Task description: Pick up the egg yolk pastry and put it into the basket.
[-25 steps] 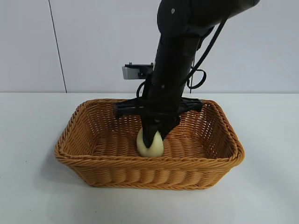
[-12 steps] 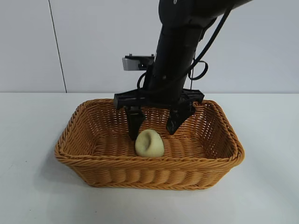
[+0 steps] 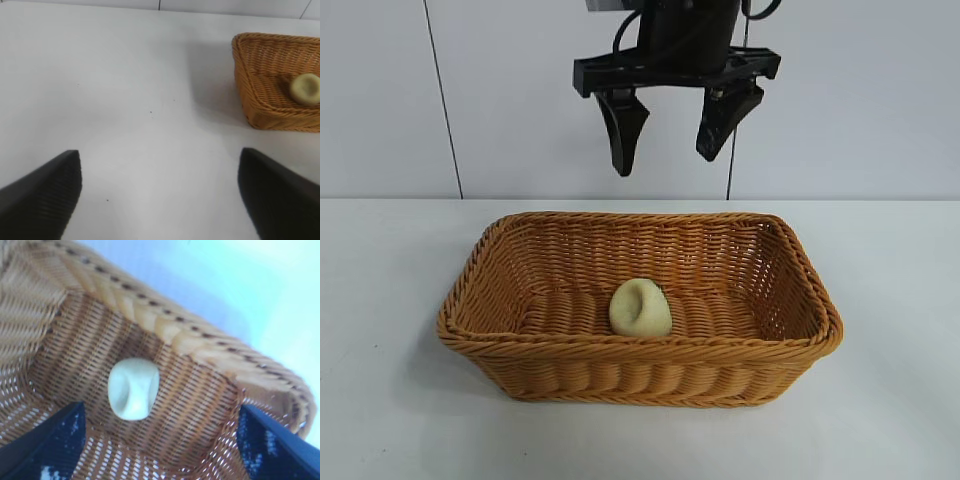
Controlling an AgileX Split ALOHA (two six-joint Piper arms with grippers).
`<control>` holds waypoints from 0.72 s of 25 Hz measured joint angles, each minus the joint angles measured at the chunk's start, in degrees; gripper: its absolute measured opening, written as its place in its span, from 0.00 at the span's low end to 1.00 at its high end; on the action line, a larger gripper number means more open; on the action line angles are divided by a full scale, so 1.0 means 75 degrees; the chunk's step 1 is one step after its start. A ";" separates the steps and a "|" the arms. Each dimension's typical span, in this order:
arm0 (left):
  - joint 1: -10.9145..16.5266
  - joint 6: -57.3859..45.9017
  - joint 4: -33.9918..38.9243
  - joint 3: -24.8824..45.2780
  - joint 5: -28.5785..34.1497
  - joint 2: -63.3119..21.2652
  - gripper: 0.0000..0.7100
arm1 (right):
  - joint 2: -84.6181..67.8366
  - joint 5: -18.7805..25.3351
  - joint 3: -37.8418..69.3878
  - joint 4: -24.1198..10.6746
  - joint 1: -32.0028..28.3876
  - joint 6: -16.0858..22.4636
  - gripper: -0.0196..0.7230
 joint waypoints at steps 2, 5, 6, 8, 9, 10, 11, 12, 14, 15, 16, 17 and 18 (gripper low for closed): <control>0.0000 0.0000 0.0000 0.0000 0.0000 0.0000 0.87 | 0.0000 0.0006 0.0000 -0.0061 -0.0407 0.0000 0.83; 0.0000 0.0000 0.0000 0.0000 0.0000 0.0000 0.87 | 0.0000 0.0006 0.0000 -0.0313 -0.1159 0.0000 0.83; 0.0000 0.0000 0.0000 0.0000 0.0000 0.0000 0.87 | 0.0000 0.0006 0.0000 -0.0391 -0.1456 0.0000 0.83; 0.0000 0.0000 0.0000 0.0000 0.0000 0.0000 0.87 | 0.0000 0.0006 0.0000 -0.0445 -0.2018 0.0000 0.83; 0.0000 0.0000 0.0000 0.0000 0.0000 0.0000 0.87 | 0.0000 0.0006 0.0000 -0.0476 -0.2315 0.0000 0.83; 0.0000 0.0000 0.0000 0.0000 0.0000 0.0000 0.87 | 0.0000 0.0006 0.0000 -0.0489 -0.2599 0.0000 0.83; 0.0000 0.0000 0.0000 0.0000 0.0000 0.0000 0.87 | 0.0000 0.0006 0.0000 -0.0488 -0.2864 0.0000 0.83; 0.0000 0.0000 0.0000 0.0000 0.0000 0.0000 0.87 | 0.0000 0.0006 0.0000 -0.0506 -0.3110 0.0000 0.83; 0.0000 0.0000 0.0000 0.0000 0.0000 0.0000 0.87 | 0.0000 0.0006 0.0000 -0.0514 -0.3497 -0.0008 0.83; 0.0000 0.0000 0.0000 0.0000 0.0000 0.0000 0.87 | 0.0000 0.0006 0.0000 -0.0514 -0.3669 -0.0027 0.83; 0.0000 0.0000 0.0000 0.0000 0.0000 0.0000 0.87 | 0.0000 0.0006 0.0000 -0.0507 -0.3786 -0.0054 0.83; 0.0000 0.0000 0.0000 0.0000 0.0000 0.0000 0.87 | 0.0000 0.0009 0.0000 -0.0472 -0.3896 -0.0077 0.83; 0.0000 0.0000 0.0000 0.0000 0.0000 0.0000 0.87 | 0.0000 0.0009 0.0000 -0.0458 -0.3968 -0.0119 0.83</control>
